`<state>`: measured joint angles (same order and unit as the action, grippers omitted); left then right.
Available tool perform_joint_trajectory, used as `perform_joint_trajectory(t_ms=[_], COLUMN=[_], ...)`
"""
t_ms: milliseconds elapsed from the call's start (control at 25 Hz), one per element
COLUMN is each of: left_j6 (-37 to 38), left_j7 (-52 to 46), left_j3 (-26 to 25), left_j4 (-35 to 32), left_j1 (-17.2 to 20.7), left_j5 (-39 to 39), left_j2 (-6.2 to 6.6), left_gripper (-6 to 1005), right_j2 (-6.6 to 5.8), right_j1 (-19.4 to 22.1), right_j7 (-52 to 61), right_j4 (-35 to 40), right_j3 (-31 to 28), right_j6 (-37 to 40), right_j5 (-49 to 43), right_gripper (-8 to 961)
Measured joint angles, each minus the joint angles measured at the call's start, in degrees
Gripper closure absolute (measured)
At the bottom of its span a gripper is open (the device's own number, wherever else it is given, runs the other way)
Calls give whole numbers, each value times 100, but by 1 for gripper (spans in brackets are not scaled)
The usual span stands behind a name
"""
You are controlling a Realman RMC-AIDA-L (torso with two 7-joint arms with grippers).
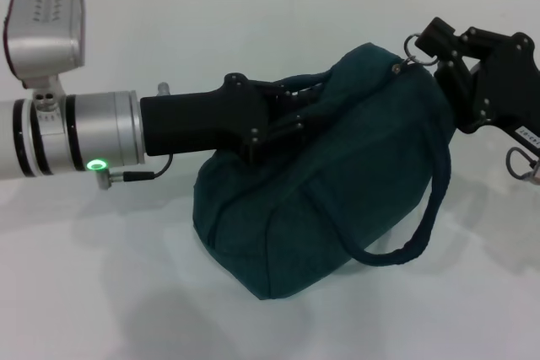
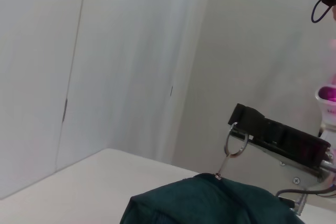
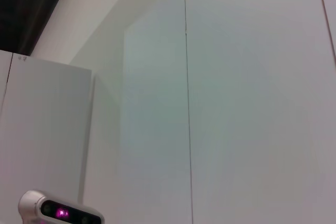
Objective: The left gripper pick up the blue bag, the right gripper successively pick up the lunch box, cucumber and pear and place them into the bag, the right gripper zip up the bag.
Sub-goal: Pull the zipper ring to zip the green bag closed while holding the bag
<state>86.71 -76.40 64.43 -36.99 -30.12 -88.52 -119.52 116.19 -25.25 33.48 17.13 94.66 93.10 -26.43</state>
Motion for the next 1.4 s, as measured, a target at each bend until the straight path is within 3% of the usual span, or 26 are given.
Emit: perform_joint_trajectory(t_ms=[840,1400], left_j6=[432,577], left_j7=[1387,1526], left_j3=[0,-1], left_j4=[371,378], left_j1=[604,668], left_j5=[542,494], left_j2=[-13,7], left_gripper=[921,945], right_j2=[0,-10], right_j1=[67,170], right_j7=[149,150], right_j4=[-123,-244], right_j3=[0,-13], right_j6=[-2,-3], right_j5=[7,28], right_gripper=[931,932])
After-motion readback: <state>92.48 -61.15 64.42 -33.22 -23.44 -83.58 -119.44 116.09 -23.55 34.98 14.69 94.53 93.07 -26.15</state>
